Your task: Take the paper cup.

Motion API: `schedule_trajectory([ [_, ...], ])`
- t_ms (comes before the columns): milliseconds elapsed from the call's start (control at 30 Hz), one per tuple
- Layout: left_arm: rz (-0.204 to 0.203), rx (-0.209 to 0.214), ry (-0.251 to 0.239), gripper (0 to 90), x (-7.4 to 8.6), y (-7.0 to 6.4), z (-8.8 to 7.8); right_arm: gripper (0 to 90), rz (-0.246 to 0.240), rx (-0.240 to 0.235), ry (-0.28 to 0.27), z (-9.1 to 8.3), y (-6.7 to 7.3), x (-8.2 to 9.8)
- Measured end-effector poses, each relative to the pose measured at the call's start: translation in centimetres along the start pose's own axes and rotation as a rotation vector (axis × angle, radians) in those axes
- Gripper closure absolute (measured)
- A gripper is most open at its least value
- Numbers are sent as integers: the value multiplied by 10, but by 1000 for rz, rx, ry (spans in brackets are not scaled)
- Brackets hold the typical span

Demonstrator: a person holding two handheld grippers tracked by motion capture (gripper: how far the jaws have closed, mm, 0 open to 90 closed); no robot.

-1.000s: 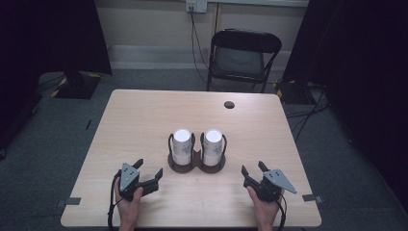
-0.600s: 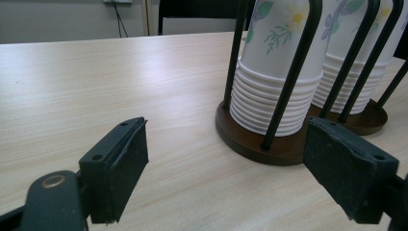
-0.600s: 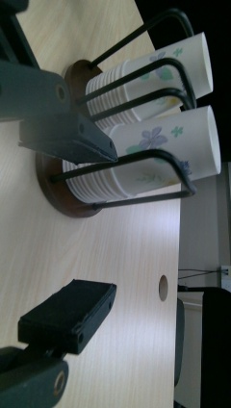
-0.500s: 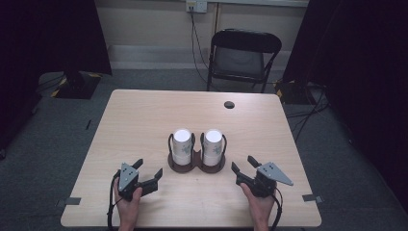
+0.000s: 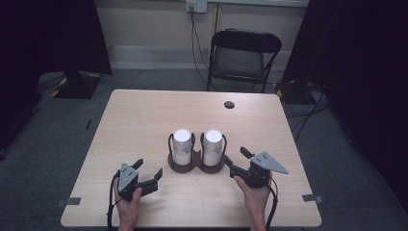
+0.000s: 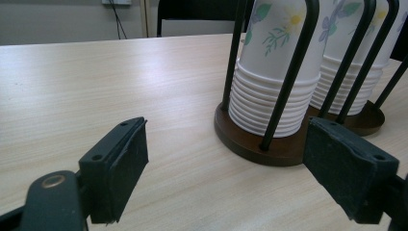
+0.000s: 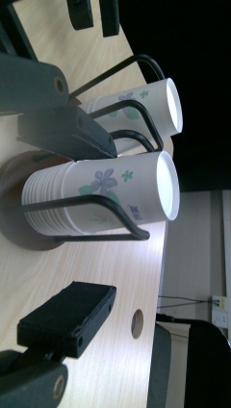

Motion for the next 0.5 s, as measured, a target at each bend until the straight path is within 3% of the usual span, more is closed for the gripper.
schedule_trajectory([
  [500,1,-4,-4,162,0,0,0,300,-55,-57,44,26,3,-24],
])
Point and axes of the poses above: each handheld gripper's, and its own axes: z roughly forward along the jaws, x roughly out of its underside, y roughly to its left, the point moved 10 cm from there along z, roughly forward along the jaws, and after that the axes turned 15 degrees about -x, right-handed, at the moved point
